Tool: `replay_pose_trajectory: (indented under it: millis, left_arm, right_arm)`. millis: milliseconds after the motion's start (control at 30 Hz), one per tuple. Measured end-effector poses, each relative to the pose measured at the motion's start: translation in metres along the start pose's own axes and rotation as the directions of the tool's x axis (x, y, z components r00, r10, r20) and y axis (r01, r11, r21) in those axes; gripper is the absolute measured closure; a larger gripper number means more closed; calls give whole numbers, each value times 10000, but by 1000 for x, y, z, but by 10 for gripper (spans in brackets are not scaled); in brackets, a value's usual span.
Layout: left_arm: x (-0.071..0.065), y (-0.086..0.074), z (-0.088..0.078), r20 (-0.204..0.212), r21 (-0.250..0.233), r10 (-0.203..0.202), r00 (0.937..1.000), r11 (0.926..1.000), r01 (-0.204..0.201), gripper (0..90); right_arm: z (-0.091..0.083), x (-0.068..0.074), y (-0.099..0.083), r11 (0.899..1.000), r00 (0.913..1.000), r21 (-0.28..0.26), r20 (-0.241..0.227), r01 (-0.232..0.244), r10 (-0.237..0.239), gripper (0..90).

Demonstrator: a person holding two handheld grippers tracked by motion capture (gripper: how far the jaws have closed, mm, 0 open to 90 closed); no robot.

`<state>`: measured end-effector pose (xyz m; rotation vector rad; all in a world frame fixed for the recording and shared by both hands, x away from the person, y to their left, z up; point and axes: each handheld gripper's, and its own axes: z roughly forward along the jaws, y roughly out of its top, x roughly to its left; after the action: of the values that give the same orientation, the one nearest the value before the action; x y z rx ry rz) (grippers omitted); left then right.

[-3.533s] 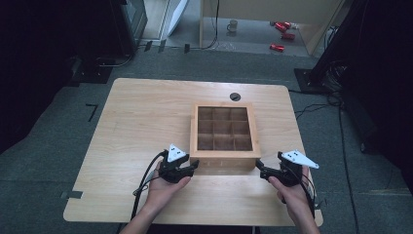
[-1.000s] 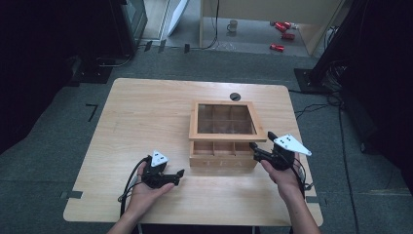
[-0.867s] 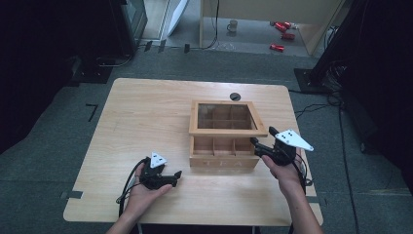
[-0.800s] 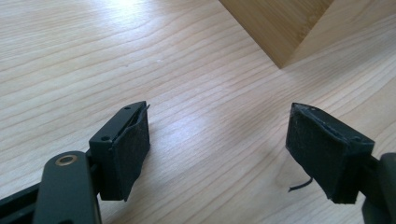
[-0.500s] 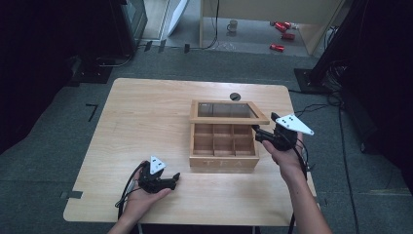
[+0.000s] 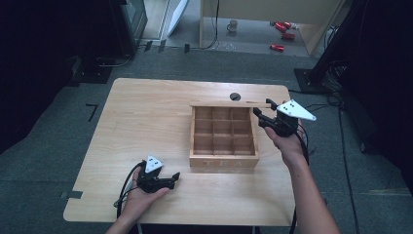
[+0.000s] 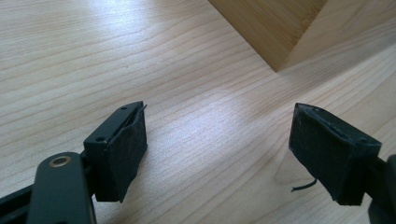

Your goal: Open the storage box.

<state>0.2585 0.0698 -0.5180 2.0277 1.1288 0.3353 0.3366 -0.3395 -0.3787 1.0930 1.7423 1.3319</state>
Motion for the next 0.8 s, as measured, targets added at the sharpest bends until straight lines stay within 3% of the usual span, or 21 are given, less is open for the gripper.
replay_pose_trajectory:
  millis: [200, 300, 533, 800]
  left_arm:
    - [1, 0, 0, 120, 0, -18, 9999, 10000, 18, 198]
    - [1, 0, 0, 161, -3, -7, 9999, 10000, 7, 199]
    - [1, 0, 0, 207, 3, -3, 9998, 10000, 3, 199]
    - [0, 0, 0, 223, 12, 56, 9997, 10000, -56, 199]
  right_arm:
    - [8, -10, 3, 9984, 9985, -156, 28, -550, 550, 600]
    - [11, -12, 5, 9971, 9974, -254, -91, -721, 719, 612]
    - [23, -13, 14, 9949, 9947, -304, 325, -963, 972, 619]
    - [33, -19, 25, 9967, 9954, -186, 525, -787, 795, 654]
